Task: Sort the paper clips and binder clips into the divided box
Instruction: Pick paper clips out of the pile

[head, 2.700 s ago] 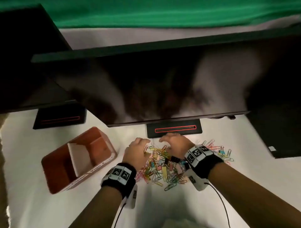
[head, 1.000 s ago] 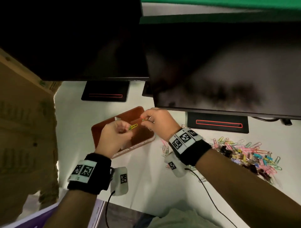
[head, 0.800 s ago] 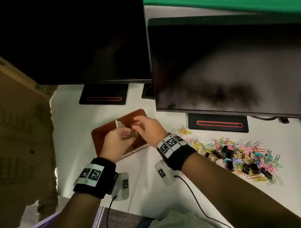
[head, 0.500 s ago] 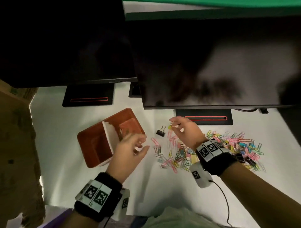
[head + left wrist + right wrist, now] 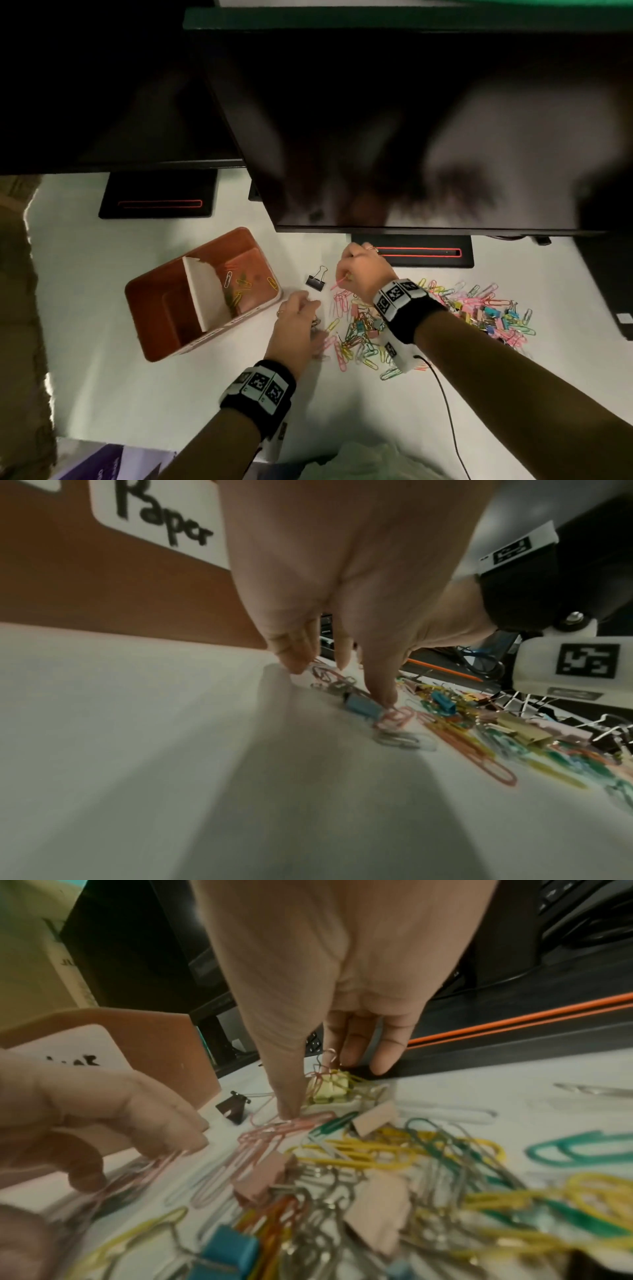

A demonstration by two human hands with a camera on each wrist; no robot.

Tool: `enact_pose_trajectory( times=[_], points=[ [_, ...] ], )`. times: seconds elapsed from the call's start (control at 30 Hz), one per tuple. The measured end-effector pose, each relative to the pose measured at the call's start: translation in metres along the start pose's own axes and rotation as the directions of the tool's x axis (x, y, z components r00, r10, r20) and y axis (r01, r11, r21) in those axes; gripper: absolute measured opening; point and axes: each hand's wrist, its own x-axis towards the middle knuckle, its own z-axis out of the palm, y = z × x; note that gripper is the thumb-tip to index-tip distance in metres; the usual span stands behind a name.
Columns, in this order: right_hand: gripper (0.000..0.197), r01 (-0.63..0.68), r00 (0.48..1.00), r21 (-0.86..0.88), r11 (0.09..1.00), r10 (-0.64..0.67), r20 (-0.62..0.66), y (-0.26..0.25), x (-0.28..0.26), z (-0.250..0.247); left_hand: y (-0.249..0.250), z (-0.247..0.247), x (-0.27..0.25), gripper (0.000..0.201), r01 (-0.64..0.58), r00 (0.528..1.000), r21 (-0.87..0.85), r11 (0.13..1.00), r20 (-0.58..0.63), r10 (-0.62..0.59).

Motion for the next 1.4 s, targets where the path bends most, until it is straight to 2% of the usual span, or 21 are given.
enact_pose_trajectory(
  times=[0.07, 0.13, 0.2, 0.3, 0.37, 0.47, 0.63, 0.77, 0.9, 0.97, 1.1, 1.3, 1.4],
  points=[
    [0.01, 0.028, 1.0, 0.047, 0.999, -0.027, -0.009, 0.005, 0.0, 0.002, -0.004, -0.001, 0.002, 0.04, -0.039, 0.999, -0.05, 0.998, -0.026, 0.038],
    [0.008, 0.056, 0.998, 0.174, 0.983, -0.052, -0.03, 0.01, -0.004, 0.001, -0.007, -0.002, 0.004, 0.038, -0.051, 0.998, -0.085, 0.995, -0.05, 0.047],
    [0.005, 0.09, 0.993, 0.324, 0.942, -0.059, -0.103, 0.015, -0.01, -0.004, -0.01, -0.002, 0.007, 0.036, -0.055, 0.997, -0.085, 0.995, -0.066, 0.049],
    [0.002, 0.08, 0.974, 0.469, 0.88, 0.031, -0.224, 0.02, -0.023, -0.013, -0.012, -0.003, 0.009, 0.026, -0.026, 0.997, -0.109, 0.994, -0.076, 0.018],
    [0.004, 0.045, 0.963, 0.561, 0.827, 0.113, -0.244, 0.021, -0.034, -0.018, -0.011, -0.003, 0.011, 0.025, 0.002, 0.998, -0.13, 0.992, -0.068, -0.011],
    [0.004, 0.033, 0.957, 0.629, 0.777, 0.157, -0.245, 0.025, -0.045, -0.02, -0.009, -0.005, 0.014, 0.03, 0.05, 0.998, -0.138, 0.989, -0.034, -0.056],
    [0.003, -0.062, 0.965, 0.464, 0.884, 0.172, -0.2, 0.038, -0.045, -0.015, -0.009, -0.008, 0.02, 0.008, 0.047, 0.998, -0.078, 0.996, 0.036, -0.044],
    [0.015, -0.103, 0.986, 0.282, 0.954, 0.135, -0.099, 0.045, -0.039, -0.003, -0.009, -0.006, 0.019, 0.006, 0.02, 0.999, -0.038, 0.999, 0.027, -0.019],
    [0.033, -0.112, 0.994, 0.151, 0.982, 0.113, 0.007, 0.049, -0.039, 0.003, -0.011, -0.004, 0.017, 0.005, 0.01, 1.0, -0.013, 1.0, 0.006, -0.01],
    [0.037, -0.082, 0.997, 0.131, 0.988, 0.082, 0.008, 0.049, -0.042, 0.005, -0.012, -0.004, 0.017, 0.006, 0.012, 1.0, -0.026, 1.0, -0.006, -0.012],
    [0.026, -0.093, 0.996, 0.138, 0.986, 0.094, 0.002, 0.047, -0.045, 0.008, -0.014, -0.004, 0.019, 0.007, 0.012, 1.0, -0.023, 1.0, -0.008, -0.012],
    [0.027, -0.209, 0.971, 0.142, 0.968, 0.188, 0.146, 0.035, -0.039, 0.004, -0.012, -0.008, 0.022, 0.009, -0.014, 0.999, -0.009, 1.0, 0.037, 0.015],
    [0.025, -0.201, 0.968, 0.092, 0.975, 0.184, 0.169, 0.031, -0.037, 0.0, -0.008, -0.014, 0.02, 0.007, -0.002, 0.999, -0.07, 0.998, 0.032, 0.004]
  ],
)
